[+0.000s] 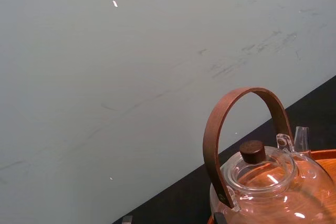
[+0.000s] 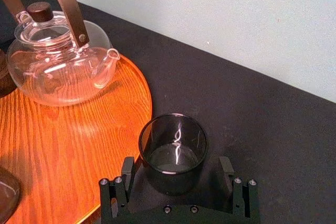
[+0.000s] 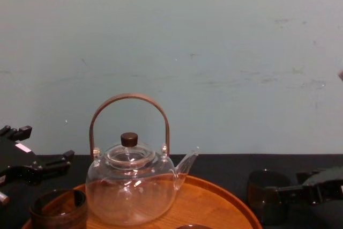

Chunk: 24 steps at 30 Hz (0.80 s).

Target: Pick up the glass from the table and place it on the tray.

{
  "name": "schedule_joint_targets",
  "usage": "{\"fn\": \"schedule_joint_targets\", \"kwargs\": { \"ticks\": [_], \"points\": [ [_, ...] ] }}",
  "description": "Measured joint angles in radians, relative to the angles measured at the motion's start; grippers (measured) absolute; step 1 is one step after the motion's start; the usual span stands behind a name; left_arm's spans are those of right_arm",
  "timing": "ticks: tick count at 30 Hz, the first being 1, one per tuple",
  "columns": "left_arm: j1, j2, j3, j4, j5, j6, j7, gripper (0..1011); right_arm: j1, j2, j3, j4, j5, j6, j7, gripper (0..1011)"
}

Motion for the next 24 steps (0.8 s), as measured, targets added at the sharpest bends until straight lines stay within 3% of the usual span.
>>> {"fn": "schedule_joint_targets", "kwargs": {
  "ticks": [24],
  "points": [
    [0.000, 0.000, 0.000, 0.000, 0.000, 0.000, 0.000, 1001, 0.080, -0.058, -0.023, 0.110, -0.035, -0.012, 0.030, 1002]
  ]
}}
